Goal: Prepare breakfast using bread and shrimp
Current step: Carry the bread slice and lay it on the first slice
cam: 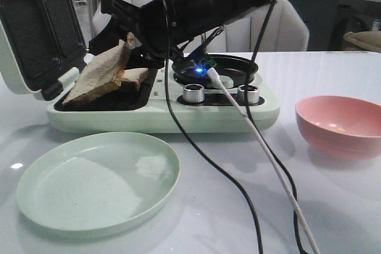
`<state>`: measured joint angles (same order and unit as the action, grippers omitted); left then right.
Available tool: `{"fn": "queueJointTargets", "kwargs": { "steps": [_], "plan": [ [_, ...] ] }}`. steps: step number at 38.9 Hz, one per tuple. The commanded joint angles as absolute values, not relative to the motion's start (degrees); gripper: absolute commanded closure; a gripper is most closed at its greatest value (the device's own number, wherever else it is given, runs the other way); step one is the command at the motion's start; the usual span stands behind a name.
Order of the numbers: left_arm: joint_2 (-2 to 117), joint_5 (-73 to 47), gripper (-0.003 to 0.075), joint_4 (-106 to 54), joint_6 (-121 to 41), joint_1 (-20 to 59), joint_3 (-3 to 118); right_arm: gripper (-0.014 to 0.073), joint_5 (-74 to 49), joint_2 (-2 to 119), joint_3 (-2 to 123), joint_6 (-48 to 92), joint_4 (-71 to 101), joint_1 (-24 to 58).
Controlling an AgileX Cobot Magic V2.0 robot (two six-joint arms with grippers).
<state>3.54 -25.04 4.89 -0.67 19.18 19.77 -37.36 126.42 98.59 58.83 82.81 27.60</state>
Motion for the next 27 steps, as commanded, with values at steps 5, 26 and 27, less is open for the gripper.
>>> {"fn": "queueJointTargets", "kwargs": {
  "steps": [5,26,27],
  "plan": [
    [4.2,-20.2,0.0158,4.5,0.0,19.6,21.2,0.0122,-35.9,117.3,100.5,53.1,74.1,26.6],
    [4.2,-20.2,0.0158,4.5,0.0,19.6,21.2,0.0122,-35.7,108.0,100.5,22.2,25.6,25.6],
    [4.2,-20.2,0.0158,4.5,0.0,19.6,21.2,0.0124,-37.3,107.0,100.5,20.3,22.3,25.6]
  ]
}}
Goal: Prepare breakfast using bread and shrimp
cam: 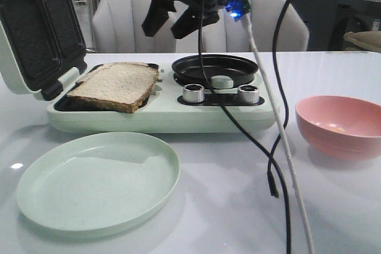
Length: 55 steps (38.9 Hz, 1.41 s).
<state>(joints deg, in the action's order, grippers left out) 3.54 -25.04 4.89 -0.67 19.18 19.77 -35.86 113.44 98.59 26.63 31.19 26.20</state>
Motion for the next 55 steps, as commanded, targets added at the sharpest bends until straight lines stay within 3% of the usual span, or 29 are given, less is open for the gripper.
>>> {"fn": "queueJointTargets", "kwargs": {
  "steps": [1,12,24,37,55],
  "plan": [
    [4.2,-20.2,0.0158,4.5,0.0,19.6,21.2,0.0124,-38.3,106.3,100.5,18.3,18.9,25.5],
    [4.2,-20.2,0.0158,4.5,0.0,19.6,21.2,0.0196,-43.8,94.1,95.7,2.6,-4.6,23.4],
    [4.2,-20.2,0.0158,4.5,0.0,19.6,21.2,0.0198,-36.1,78.3,78.5,0.6,-4.9,18.6],
    [4.2,-20.2,0.0158,4.5,0.0,19.6,21.2,0.0198,-21.9,58.3,54.6,-2.6,-2.5,18.4],
    [4.2,-20.2,0.0158,4.5,0.0,19.6,21.2,0.0198,-13.0,28.6,29.0,-2.8,0.0,18.4]
  ]
}}
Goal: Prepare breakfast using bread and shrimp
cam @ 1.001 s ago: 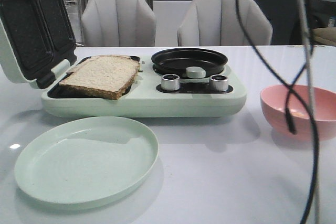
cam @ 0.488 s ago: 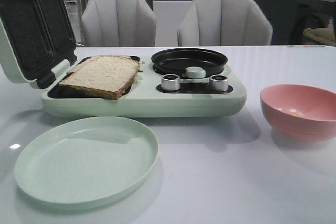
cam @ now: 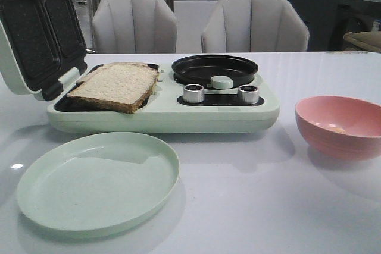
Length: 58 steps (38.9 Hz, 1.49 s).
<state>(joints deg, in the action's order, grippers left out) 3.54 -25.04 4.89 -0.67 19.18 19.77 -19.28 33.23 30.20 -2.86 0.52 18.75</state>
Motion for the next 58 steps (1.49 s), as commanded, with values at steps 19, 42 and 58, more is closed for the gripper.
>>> {"fn": "queueJointTargets", "kwargs": {
  "steps": [19,42,58],
  "plan": [
    [4.2,-20.5,0.0158,3.6,0.0,19.6,21.2,0.0198,-10.3,7.0,16.1,-2.8,0.7,18.4],
    [29.9,-20.6,0.0158,0.4,0.0,19.6,38.1,0.0198,-10.3,7.1,15.8,-2.8,0.7,18.4],
    [52.3,-20.2,0.0158,-0.6,0.0,18.9,53.5,0.0198,-10.3,7.1,15.8,-2.8,0.7,18.4]
  ]
}}
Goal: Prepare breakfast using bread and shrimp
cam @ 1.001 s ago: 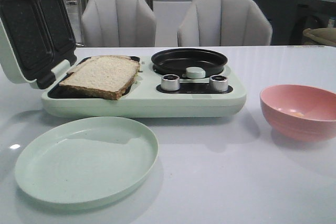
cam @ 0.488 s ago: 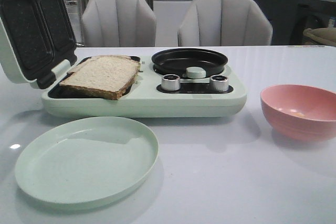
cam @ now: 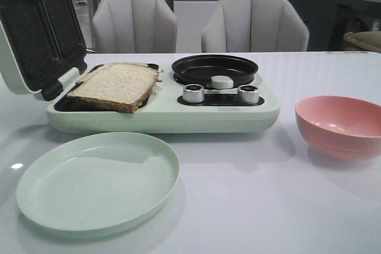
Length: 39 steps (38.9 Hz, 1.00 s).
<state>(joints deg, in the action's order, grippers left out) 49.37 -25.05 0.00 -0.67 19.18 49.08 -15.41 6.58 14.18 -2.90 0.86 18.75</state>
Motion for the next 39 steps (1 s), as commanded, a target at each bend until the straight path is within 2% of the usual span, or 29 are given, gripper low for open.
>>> {"fn": "queueJointTargets", "kwargs": {
  "steps": [1,21,39],
  "plan": [
    [53.7,-20.2,0.0158,-0.6,0.0,18.5,54.6,0.0198,-10.3,7.1,15.8,-2.8,0.7,18.4],
    [75.3,-23.0,0.0158,-3.7,1.3,6.5,72.2,0.0198,-10.3,7.1,15.8,-2.8,0.7,18.4],
    [81.5,-22.8,0.0158,-13.8,1.3,-0.8,77.0,0.0198,-10.3,7.1,15.8,-2.8,0.7,18.4]
  ]
}}
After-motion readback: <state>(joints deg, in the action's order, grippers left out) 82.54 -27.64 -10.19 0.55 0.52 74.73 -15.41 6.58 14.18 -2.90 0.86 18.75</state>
